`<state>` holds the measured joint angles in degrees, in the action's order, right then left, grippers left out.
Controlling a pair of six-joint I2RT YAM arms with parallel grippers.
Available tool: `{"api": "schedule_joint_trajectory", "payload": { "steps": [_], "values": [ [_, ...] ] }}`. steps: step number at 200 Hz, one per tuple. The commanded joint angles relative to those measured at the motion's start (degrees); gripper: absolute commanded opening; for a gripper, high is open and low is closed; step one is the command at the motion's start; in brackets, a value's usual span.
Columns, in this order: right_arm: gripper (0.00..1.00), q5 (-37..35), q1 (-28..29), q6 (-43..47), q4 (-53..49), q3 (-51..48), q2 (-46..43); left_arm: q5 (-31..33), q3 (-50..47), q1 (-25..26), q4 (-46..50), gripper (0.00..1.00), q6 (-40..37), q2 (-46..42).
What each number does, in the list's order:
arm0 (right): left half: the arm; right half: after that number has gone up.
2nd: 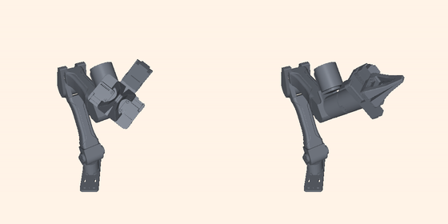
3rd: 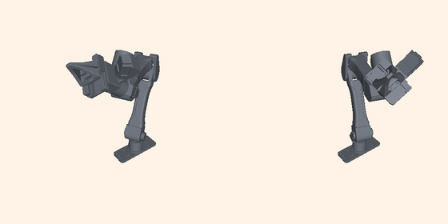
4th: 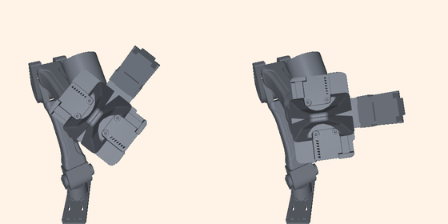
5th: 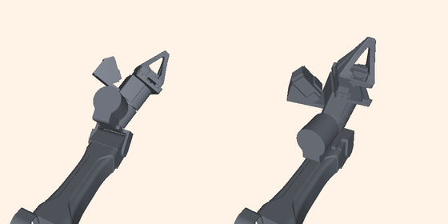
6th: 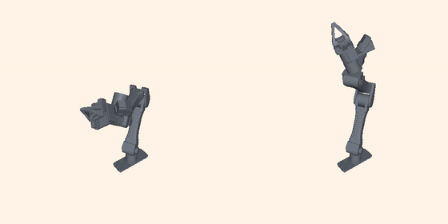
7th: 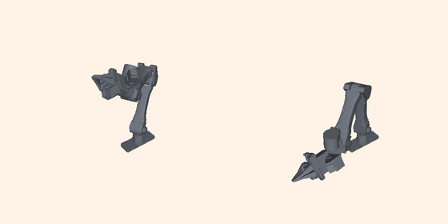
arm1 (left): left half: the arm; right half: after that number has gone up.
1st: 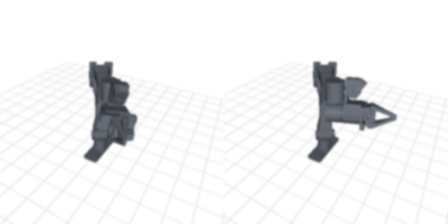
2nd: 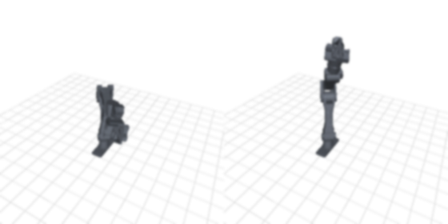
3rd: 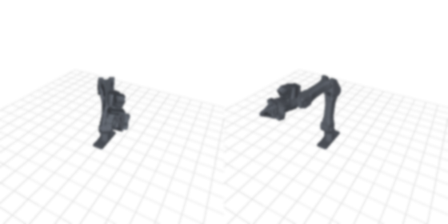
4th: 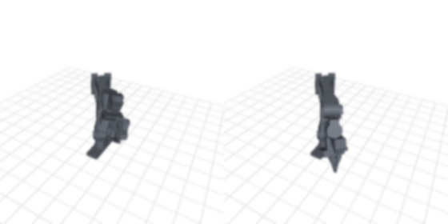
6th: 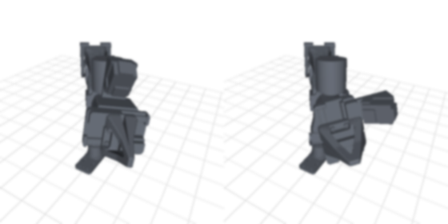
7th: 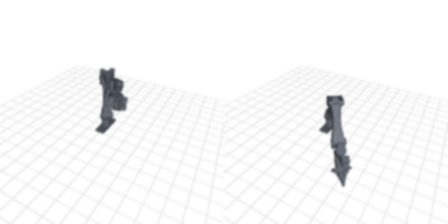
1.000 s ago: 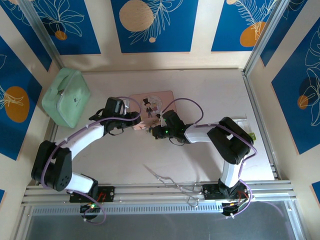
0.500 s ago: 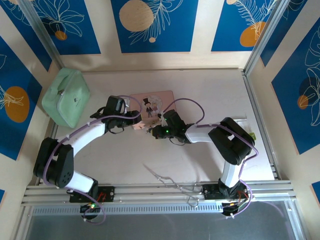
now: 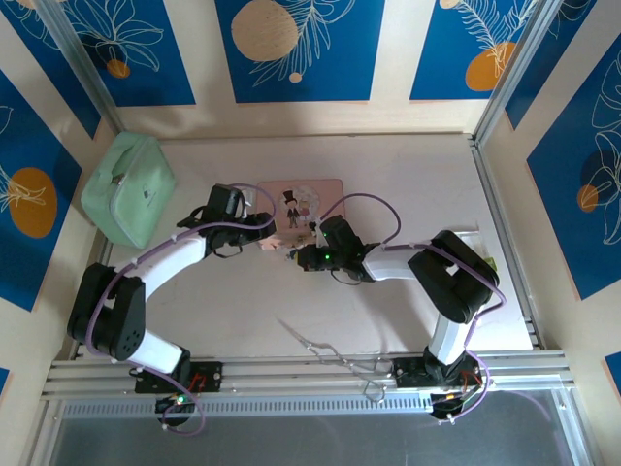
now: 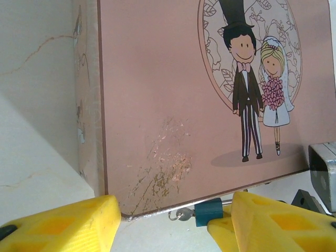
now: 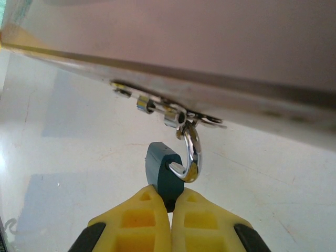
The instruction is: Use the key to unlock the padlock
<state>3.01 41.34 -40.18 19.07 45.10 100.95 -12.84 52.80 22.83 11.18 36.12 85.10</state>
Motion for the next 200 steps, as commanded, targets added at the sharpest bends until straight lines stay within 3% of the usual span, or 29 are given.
{"api": "schedule_joint_trajectory", "payload": {
  "steps": [1,200],
  "values": [
    [0.0,2.5,0.2,-2.4,-4.9,-2.5,-0.1,0.8,-0.1,-0.3,-1.5,0.61,0.2,2.7],
    [0.0,4.4,-3.5,-8.9,7.9,-8.5,1.6,-0.5,-4.2,-1.5,-1.9,0.58,2.6,0.6]
  ]
}}
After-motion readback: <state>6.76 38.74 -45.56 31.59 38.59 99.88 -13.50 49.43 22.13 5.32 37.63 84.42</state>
